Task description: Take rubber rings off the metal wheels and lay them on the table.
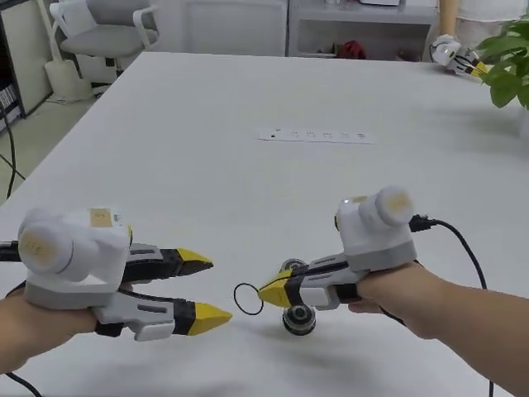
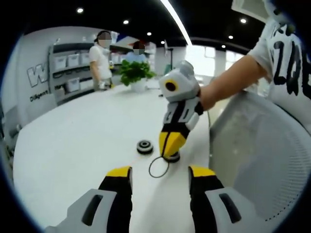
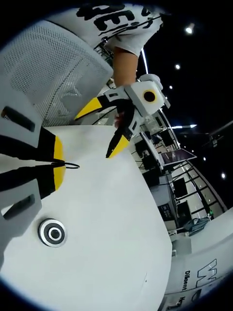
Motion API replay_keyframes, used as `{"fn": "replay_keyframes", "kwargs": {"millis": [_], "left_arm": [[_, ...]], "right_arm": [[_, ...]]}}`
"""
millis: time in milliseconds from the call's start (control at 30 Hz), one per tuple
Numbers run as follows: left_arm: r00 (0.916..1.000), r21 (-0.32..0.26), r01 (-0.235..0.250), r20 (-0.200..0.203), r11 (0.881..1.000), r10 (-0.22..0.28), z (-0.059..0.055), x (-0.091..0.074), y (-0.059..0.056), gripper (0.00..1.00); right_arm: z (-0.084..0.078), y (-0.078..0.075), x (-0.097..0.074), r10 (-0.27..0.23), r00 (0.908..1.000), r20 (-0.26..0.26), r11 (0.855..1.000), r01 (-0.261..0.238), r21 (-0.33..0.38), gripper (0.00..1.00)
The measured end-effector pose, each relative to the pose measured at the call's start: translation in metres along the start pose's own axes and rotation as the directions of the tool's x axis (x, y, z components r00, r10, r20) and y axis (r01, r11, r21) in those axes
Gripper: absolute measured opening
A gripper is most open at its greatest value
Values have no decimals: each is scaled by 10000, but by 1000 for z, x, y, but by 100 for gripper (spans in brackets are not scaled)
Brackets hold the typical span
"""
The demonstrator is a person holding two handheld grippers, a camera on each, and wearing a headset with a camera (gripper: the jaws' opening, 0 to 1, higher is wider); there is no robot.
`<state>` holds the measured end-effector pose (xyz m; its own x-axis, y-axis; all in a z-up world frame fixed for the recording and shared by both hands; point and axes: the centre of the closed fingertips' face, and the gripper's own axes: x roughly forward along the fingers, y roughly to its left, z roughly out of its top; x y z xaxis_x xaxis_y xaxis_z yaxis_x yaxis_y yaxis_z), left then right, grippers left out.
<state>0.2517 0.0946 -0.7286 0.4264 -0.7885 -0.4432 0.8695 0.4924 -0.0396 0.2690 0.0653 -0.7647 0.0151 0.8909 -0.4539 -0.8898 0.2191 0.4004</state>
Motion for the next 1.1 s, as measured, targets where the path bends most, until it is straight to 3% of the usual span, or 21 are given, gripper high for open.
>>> {"fn": "replay_keyframes", "kwargs": {"millis": [333, 667, 1100], "left_arm": [[9998, -144, -166, -132, 9998, 164, -9, -5, 2, 48], [9997, -227, -155, -179, 9996, 151, -11, -4, 3, 49], [9996, -169, -42, -297, 9998, 37, -11, -1, -1, 49]], "right_arm": [[-14, -2, 14, -39, 9993, -364, 10000, 42, 82, 0], [-19, -14, 13, -644, 9969, -449, 9978, 637, -157, 0], [-26, -13, 9, -868, 9938, -695, 9953, 835, -496, 11]]}}
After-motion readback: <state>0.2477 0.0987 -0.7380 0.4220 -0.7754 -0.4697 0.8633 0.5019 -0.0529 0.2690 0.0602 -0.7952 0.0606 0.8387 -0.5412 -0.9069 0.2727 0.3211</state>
